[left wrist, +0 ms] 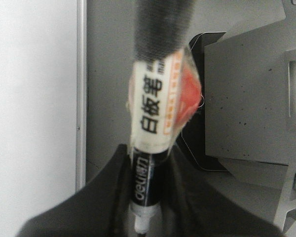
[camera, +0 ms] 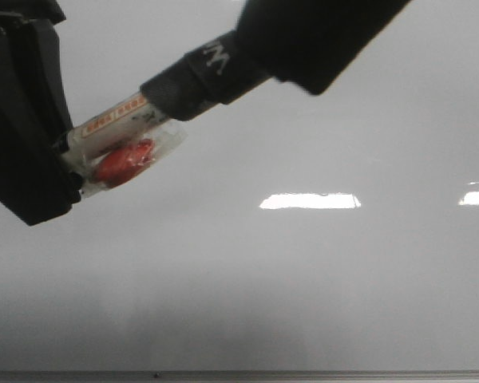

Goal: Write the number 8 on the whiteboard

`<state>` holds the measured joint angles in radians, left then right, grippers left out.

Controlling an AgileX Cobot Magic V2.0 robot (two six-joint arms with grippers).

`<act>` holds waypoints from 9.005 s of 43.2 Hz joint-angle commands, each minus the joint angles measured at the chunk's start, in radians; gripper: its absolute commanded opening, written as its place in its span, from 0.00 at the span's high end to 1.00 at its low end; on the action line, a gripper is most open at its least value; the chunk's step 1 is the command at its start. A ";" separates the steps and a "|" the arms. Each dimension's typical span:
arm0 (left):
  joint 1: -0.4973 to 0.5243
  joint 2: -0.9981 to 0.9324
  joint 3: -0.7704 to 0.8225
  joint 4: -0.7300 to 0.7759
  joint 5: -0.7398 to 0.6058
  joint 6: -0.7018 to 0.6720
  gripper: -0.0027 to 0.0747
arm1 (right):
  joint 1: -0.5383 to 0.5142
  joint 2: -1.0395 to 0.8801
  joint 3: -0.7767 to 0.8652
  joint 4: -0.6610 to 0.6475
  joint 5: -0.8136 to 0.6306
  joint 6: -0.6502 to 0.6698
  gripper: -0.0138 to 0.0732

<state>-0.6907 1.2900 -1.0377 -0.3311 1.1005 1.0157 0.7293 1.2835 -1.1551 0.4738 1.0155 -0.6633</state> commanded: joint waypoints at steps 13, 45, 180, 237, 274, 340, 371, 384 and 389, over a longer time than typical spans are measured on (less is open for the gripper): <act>-0.007 -0.021 -0.032 -0.060 -0.040 0.000 0.99 | 0.044 0.082 -0.050 0.121 -0.119 -0.070 0.33; 0.012 -0.075 -0.017 0.033 -0.163 -0.165 0.27 | -0.003 0.070 -0.024 0.066 -0.130 -0.051 0.91; 0.449 -1.052 0.609 -0.370 -0.564 -0.209 0.99 | -0.239 0.318 -0.104 0.168 -0.603 -0.033 0.91; 0.059 -0.343 0.106 -0.076 -0.303 0.050 0.57 | 0.193 0.072 -0.187 -0.152 -0.258 -0.336 0.91; 0.093 -0.343 0.156 -0.100 -0.298 -0.105 0.99 | 0.120 0.015 -0.175 -0.146 -0.268 -0.169 0.28; 0.500 -0.462 0.706 -0.349 -1.343 -0.525 0.99 | -0.496 -1.027 0.744 -0.145 -0.617 0.339 0.92; 0.585 -0.099 0.702 0.300 -1.772 -1.230 0.99 | -0.496 -1.027 0.744 -0.145 -0.616 0.339 0.92; 0.631 0.155 0.613 0.454 -1.920 -1.309 0.99 | -0.496 -1.027 0.744 -0.145 -0.616 0.339 0.92; 0.637 0.205 0.591 0.466 -1.925 -1.309 0.99 | -0.496 -1.027 0.744 -0.145 -0.616 0.339 0.92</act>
<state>-0.0613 1.4937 -0.4091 0.1306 -0.7283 -0.2828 0.2391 0.2489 -0.3859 0.3179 0.4803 -0.3239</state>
